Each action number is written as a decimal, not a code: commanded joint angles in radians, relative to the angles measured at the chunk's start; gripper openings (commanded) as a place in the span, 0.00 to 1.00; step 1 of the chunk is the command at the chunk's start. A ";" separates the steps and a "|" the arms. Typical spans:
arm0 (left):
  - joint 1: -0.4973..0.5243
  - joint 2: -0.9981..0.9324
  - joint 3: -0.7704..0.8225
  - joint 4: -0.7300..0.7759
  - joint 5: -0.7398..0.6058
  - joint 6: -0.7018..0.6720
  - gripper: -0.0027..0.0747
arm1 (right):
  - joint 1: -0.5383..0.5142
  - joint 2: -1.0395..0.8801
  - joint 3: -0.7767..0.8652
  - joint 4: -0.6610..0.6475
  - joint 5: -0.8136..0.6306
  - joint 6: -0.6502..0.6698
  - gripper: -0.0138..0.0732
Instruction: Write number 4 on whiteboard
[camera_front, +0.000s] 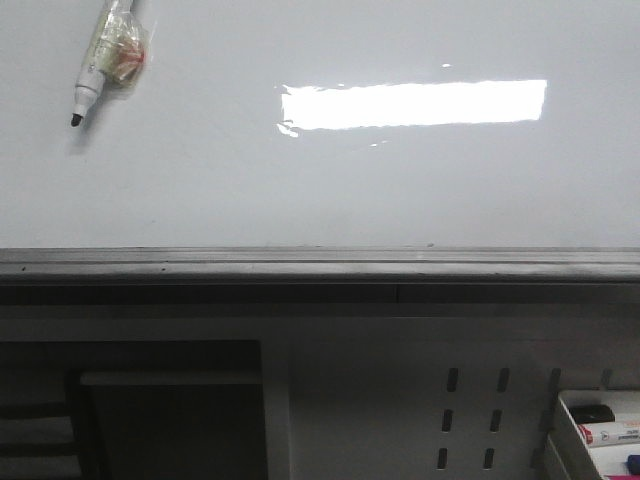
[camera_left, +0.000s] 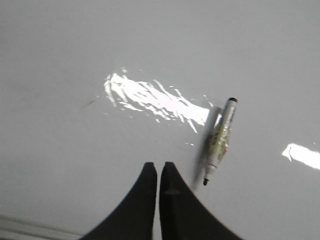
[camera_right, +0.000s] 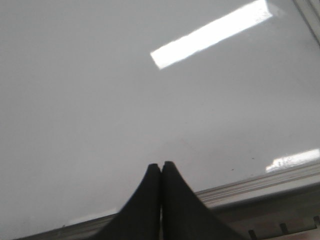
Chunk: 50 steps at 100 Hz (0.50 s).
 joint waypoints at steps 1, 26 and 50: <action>-0.006 0.090 -0.133 0.097 0.047 0.016 0.01 | -0.006 0.121 -0.122 -0.048 0.037 -0.015 0.11; -0.006 0.409 -0.351 0.155 0.191 0.046 0.01 | -0.006 0.447 -0.369 -0.067 0.198 -0.092 0.11; -0.019 0.624 -0.442 0.028 0.202 0.141 0.11 | 0.007 0.573 -0.452 -0.047 0.243 -0.114 0.42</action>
